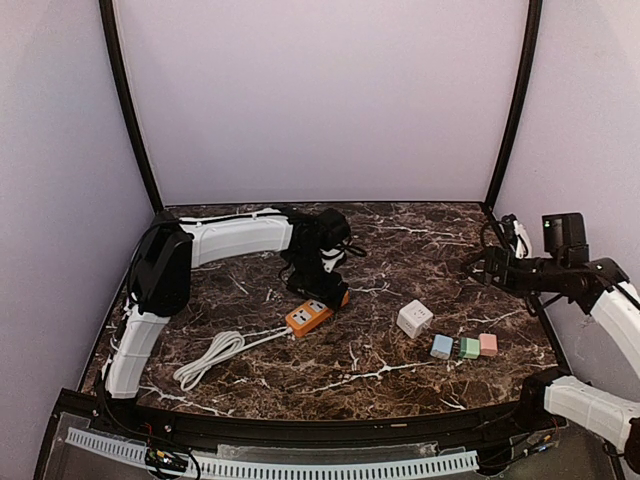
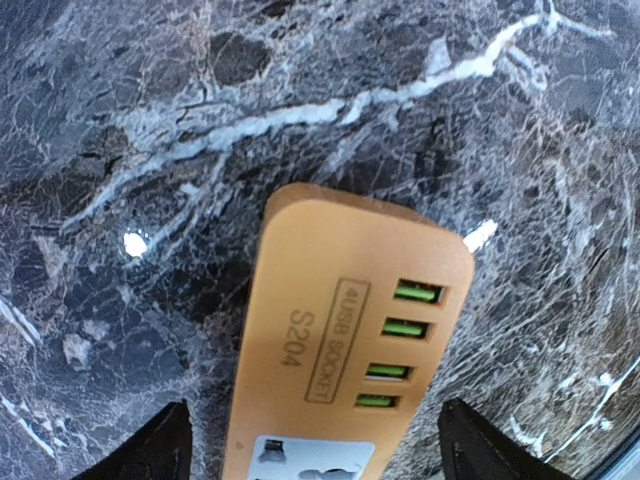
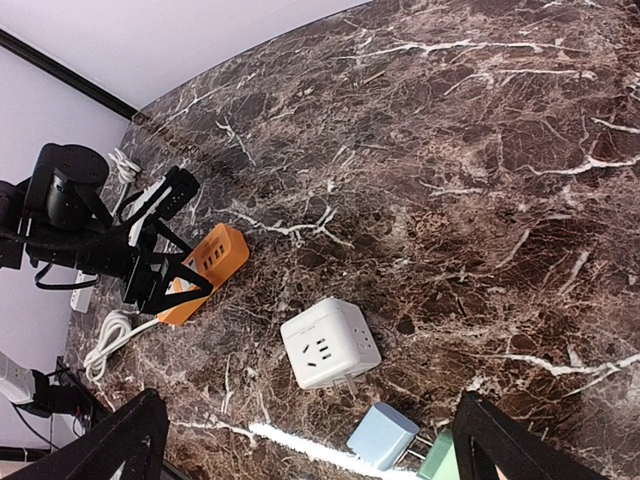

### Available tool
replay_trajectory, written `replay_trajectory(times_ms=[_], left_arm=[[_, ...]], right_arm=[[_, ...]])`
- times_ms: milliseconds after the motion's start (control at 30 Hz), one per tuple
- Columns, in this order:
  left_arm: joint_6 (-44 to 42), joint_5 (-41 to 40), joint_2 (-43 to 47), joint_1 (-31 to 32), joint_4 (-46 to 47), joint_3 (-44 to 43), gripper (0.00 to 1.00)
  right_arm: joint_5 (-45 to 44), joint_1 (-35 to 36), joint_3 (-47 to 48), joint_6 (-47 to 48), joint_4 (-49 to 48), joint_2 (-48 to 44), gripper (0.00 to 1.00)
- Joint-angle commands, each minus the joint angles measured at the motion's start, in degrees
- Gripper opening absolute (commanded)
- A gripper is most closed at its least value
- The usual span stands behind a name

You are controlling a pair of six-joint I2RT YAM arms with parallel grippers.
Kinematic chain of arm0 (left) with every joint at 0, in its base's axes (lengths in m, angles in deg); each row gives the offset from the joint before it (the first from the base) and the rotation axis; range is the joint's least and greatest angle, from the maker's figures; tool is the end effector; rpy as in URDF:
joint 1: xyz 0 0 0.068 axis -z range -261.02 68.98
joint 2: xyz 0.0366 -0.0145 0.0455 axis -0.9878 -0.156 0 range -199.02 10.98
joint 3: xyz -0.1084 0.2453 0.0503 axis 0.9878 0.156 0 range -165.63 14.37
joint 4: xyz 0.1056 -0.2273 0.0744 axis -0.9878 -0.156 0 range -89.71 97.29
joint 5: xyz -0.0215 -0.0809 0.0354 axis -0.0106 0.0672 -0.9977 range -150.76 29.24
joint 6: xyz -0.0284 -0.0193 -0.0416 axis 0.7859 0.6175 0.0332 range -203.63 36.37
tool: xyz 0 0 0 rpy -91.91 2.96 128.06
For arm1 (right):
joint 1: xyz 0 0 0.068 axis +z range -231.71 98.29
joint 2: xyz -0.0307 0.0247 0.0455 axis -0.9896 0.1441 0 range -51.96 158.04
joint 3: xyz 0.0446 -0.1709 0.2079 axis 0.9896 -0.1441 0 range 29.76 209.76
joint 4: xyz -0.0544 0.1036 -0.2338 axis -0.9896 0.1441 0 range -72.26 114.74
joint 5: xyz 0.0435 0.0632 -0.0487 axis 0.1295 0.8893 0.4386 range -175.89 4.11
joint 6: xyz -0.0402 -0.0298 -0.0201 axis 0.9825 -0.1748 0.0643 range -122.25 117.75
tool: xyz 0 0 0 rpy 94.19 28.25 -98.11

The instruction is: Insert the plug

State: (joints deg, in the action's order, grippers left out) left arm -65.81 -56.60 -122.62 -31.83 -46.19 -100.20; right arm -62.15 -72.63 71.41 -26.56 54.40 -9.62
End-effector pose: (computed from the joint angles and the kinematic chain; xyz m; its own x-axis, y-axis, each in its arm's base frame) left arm 0.3159 -0.3696 0.1771 -0.8288 0.4929 -0.2650 0.5415 0.8258 -0.1578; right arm 0.1510 0.0386 0.2837 -0.7356 0.2642 -0.6238 -0.1729 0.8171 0.5499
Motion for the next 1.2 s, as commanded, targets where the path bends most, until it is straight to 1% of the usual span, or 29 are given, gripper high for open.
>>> replay_trajectory(times_ms=[0,100,133,467,667,900,1167], left_arm=[[0.17,0.55,0.26,0.36,-1.27,-4.01,0.88],[-0.02,-0.26,1.24,0.28,-2.28,-5.57,0.97],[-0.04,-0.68,1.46,0.28,-2.53,-6.13,0.98],[-1.58,-4.81,7.94,0.12,-5.86,-5.77,0.99],[-2.56,-5.81,13.52,-0.73,-5.54,-2.26,0.99],[-2.79,-6.31,19.48,-1.77,-4.35,2.85,0.98],[-1.99,-7.01,25.30,-2.31,-2.18,10.51,0.97]], right_arm=[[-1.35,2.24,0.21,1.96,-3.18,2.76,0.99],[-3.81,5.12,1.69,2.31,-4.01,5.48,0.99],[-5.14,6.40,2.27,2.44,-4.34,6.87,0.99],[-18.37,21.47,5.10,6.22,-4.87,18.21,0.99],[-22.45,27.96,5.53,6.61,-5.95,24.90,0.98],[-28.79,32.43,7.66,8.34,-5.21,35.48,0.99],[-33.10,34.53,9.21,8.85,-4.29,41.32,0.99]])
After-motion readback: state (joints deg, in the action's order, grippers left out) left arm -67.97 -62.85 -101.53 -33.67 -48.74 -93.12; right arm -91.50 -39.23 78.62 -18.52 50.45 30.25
